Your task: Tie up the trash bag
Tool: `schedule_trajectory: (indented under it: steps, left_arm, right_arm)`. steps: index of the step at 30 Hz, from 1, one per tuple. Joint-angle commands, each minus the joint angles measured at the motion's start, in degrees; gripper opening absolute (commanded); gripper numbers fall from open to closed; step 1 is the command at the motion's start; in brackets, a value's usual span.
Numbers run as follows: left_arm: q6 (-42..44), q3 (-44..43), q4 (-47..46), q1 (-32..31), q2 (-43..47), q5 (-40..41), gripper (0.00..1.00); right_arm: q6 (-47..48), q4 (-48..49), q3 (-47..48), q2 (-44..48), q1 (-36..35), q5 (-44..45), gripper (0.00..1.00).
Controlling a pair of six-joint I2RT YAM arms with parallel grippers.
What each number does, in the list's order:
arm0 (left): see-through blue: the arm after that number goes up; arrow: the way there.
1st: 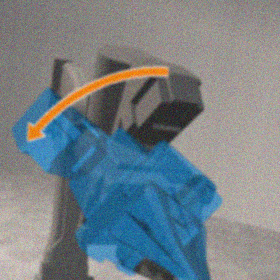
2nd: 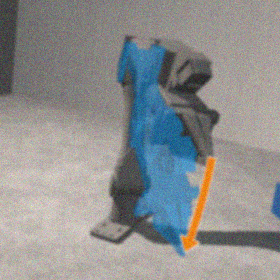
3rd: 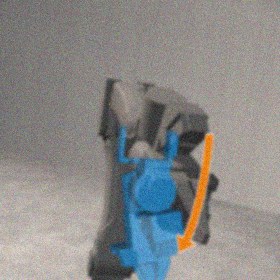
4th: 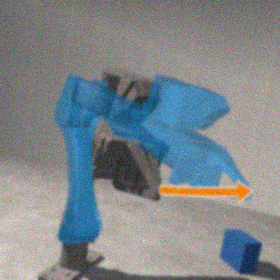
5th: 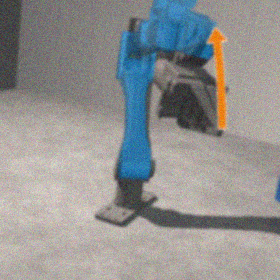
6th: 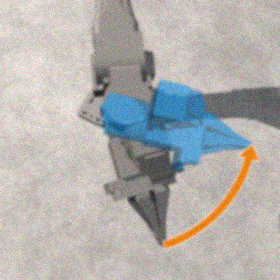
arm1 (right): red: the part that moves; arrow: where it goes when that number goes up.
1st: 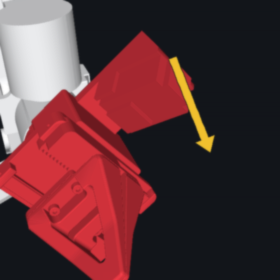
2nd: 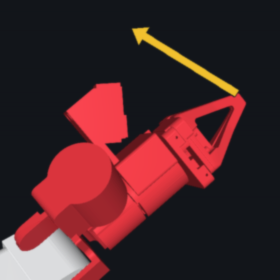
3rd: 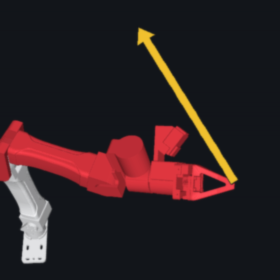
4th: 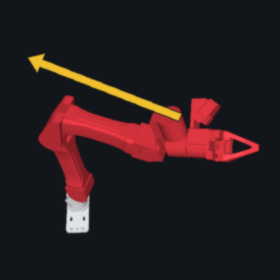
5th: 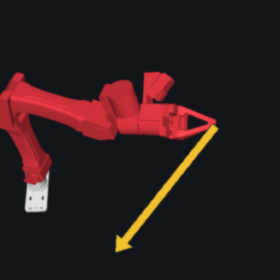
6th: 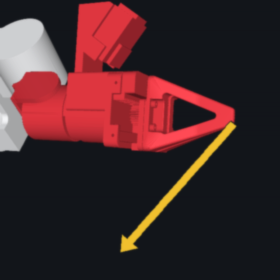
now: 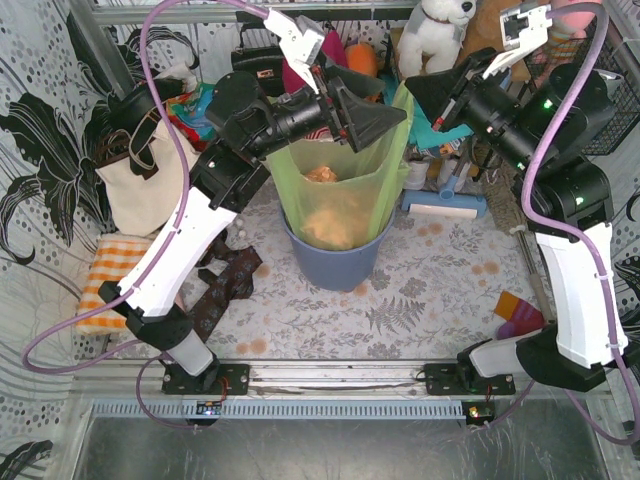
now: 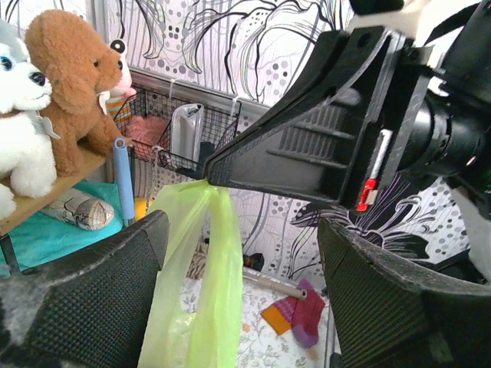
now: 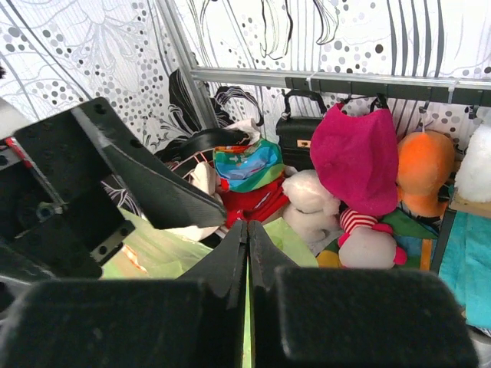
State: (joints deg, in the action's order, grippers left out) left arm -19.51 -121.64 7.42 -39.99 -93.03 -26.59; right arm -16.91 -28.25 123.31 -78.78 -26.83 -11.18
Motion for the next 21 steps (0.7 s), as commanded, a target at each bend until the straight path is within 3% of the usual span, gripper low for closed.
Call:
schedule_trajectory:
  steps: [1,6,12,21]
  left_arm:
    - [5.0,0.0,-4.2,-0.2,-0.3,-3.2,0.88]
    - [5.8,2.5,-8.2,-0.3,-0.7,-3.2,0.93]
    - [4.3,-0.4,-9.5,-0.3,-4.3,-4.1,0.97]
    - [3.3,-2.4,-10.1,-0.2,-6.7,-4.7,0.93]
  right_arm:
    - [-0.9,1.7,1.3,1.9,0.1,-1.6,0.0]
    - [-0.8,1.7,1.1,2.3,0.1,-1.8,0.0]
    - [-0.8,1.4,0.9,2.2,0.0,-2.3,0.0]
    - [-1.3,1.4,0.7,2.0,0.1,-3.1,0.0]
